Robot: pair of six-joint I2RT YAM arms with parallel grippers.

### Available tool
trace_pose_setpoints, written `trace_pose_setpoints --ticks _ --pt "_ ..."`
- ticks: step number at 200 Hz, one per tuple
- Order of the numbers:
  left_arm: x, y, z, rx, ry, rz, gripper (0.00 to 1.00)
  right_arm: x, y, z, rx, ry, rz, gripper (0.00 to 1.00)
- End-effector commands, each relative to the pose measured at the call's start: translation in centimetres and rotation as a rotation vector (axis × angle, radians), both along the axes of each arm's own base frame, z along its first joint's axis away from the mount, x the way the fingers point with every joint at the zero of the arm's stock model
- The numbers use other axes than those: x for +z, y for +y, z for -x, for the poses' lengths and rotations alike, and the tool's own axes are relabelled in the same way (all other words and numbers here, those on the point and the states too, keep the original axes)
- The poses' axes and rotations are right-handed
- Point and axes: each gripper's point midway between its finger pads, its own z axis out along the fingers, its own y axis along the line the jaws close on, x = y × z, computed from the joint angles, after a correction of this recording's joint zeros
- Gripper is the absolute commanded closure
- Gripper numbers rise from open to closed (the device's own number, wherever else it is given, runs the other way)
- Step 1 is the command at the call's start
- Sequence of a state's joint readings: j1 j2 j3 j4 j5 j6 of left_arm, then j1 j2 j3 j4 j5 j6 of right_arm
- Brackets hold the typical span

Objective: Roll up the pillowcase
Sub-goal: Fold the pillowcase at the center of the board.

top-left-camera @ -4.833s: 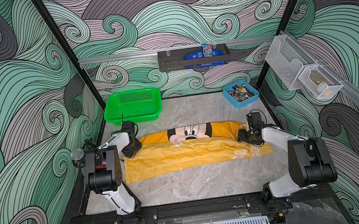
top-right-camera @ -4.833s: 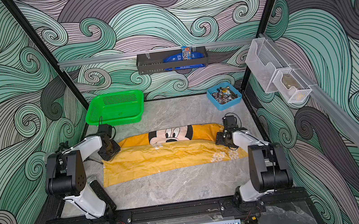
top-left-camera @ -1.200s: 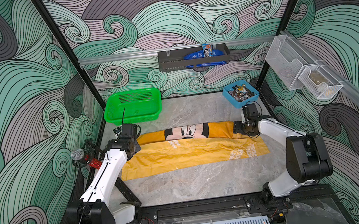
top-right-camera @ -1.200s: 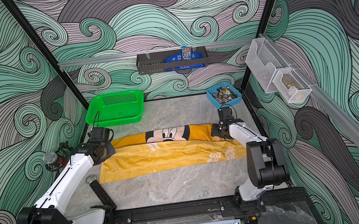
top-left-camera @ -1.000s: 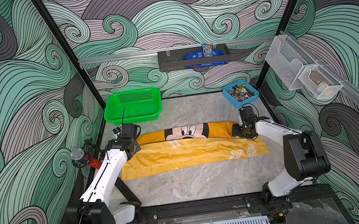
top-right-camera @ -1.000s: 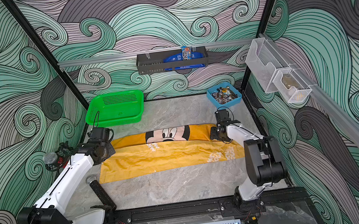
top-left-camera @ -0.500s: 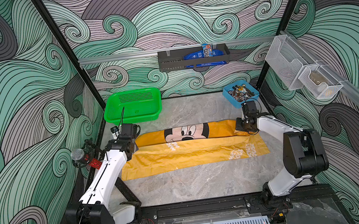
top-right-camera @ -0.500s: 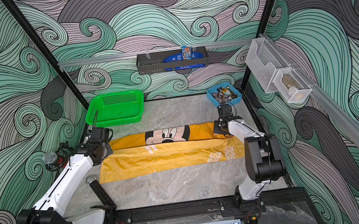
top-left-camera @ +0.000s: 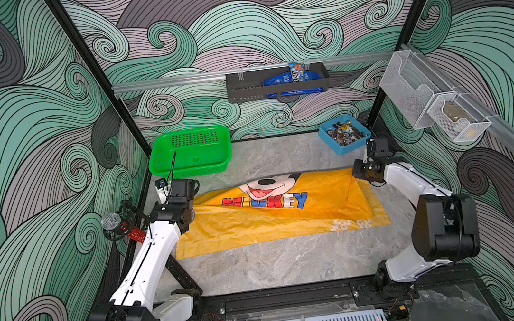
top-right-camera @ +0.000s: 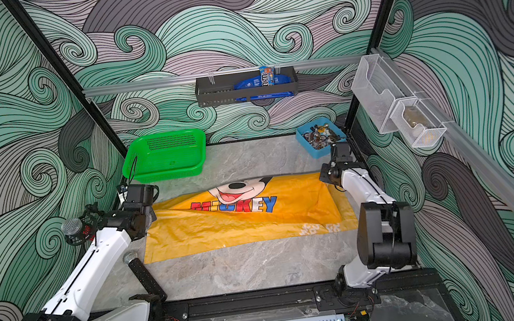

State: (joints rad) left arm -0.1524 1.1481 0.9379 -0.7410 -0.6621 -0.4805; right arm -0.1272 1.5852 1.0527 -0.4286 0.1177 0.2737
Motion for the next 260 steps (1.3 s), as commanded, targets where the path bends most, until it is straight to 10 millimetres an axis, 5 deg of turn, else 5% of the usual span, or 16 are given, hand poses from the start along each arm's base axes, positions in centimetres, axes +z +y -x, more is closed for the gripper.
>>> trace_pose_setpoints --ticks 1,24,61,105,149,175,201,260 --pt "0.1 -0.6 -0.5 -0.019 -0.02 0.031 1.0 -0.6 0.3 0.3 0.028 0.017 0.01 0.51" --pt "-0.5 -1.2 -0.7 -0.02 -0.022 0.075 1.0 0.3 0.8 2.9 0.011 0.047 0.008 0.32" --pt "-0.5 -1.2 -1.5 -0.032 -0.023 0.061 1.0 -1.9 1.6 10.0 -0.055 0.132 -0.036 0.28" --pt "-0.5 -1.3 -2.1 -0.028 -0.03 0.059 1.0 -5.0 2.0 11.5 -0.044 0.191 -0.064 0.29" --pt "-0.4 -1.4 -2.5 -0.024 -0.045 0.069 1.0 -6.0 2.4 10.2 -0.024 0.186 -0.09 0.46" --pt "-0.5 -1.4 -2.5 -0.025 -0.046 0.07 1.0 -6.0 1.6 10.2 -0.035 0.181 -0.065 0.72" --pt "0.2 -1.1 -2.9 -0.027 -0.062 0.041 1.0 -2.8 0.7 8.3 -0.054 0.093 -0.048 1.0" --pt "9.3 -0.7 -8.1 -0.077 -0.317 -0.097 1.0 10.6 -3.3 0.6 -0.143 -0.179 0.032 1.0"
